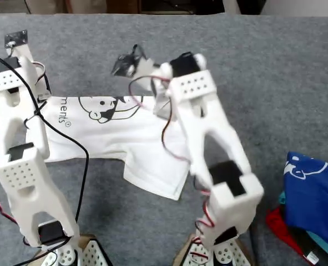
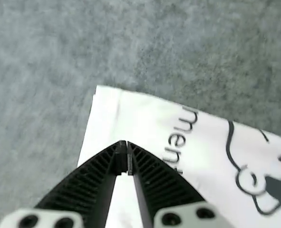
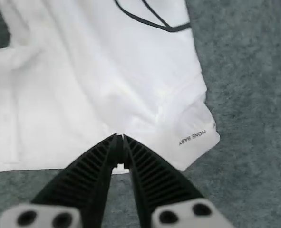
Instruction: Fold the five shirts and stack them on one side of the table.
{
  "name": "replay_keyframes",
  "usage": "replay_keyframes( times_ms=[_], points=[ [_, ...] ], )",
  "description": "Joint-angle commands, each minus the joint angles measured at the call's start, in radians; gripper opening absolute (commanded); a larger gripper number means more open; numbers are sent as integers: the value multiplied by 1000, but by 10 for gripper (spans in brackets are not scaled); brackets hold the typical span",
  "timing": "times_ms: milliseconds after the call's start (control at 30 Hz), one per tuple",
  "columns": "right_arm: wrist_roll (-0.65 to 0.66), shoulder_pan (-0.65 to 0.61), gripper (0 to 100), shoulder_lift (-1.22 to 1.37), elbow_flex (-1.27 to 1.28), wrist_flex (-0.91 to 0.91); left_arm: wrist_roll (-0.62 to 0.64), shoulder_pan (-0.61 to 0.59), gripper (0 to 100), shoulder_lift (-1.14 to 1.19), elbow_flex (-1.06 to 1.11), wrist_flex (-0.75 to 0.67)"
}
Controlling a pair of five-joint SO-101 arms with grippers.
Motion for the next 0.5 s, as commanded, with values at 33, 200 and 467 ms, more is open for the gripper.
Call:
replay_keyframes(
  times_ms=[33, 200, 467],
  points=[
    [8, -108, 9, -208, 228, -46, 20, -9, 20, -165, 126, 3],
    [8, -189, 17, -380, 524, -141, 26, -52, 20, -374, 476, -147],
    [12, -231, 149, -453, 750, -229, 40, -60, 20, -737, 1183, -698]
  ],
)
